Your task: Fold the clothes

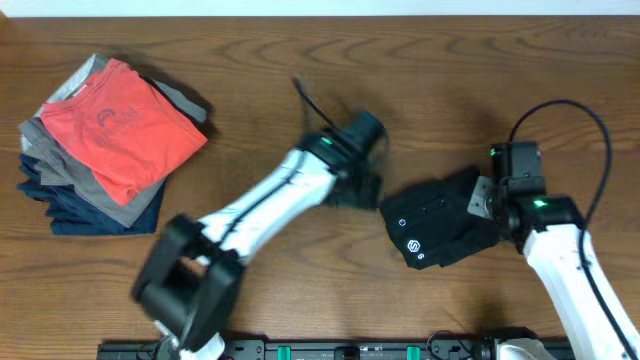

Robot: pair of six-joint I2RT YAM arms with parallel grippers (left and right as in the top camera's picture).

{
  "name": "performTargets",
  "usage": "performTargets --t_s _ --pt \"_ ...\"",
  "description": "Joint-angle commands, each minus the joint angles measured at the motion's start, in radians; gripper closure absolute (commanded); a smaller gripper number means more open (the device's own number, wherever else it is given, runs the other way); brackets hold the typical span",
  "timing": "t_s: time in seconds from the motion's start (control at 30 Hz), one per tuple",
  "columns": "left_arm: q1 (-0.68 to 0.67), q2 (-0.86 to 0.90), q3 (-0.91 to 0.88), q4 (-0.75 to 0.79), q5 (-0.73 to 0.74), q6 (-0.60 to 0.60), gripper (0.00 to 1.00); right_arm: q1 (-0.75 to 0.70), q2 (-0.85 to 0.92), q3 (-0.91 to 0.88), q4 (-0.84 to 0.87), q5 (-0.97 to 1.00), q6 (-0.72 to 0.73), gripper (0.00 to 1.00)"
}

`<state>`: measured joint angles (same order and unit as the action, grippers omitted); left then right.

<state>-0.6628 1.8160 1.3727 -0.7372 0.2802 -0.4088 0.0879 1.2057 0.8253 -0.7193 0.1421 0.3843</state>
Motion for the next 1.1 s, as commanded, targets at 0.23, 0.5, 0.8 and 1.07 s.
performTargets --t_s 0.23,0.5,0.8,1.07 --pt "0.087 0.025 0.019 0.22 0.164 0.039 0.33 0.005 0.016 -0.039 -0.179 -0.491 -0.026 0.67" --pt "-0.004 0.139 0.019 0.248 0.182 0.042 0.33 0.004 0.045 -0.231 -0.104 -0.288 0.166 0.66" --pt "-0.1 0.236 0.019 0.184 0.269 0.056 0.34 -0.024 0.045 -0.272 0.005 -0.031 0.281 0.64" --pt "-0.148 0.236 0.019 -0.053 0.266 0.065 0.5 -0.057 0.045 -0.272 0.351 0.056 0.025 0.54"
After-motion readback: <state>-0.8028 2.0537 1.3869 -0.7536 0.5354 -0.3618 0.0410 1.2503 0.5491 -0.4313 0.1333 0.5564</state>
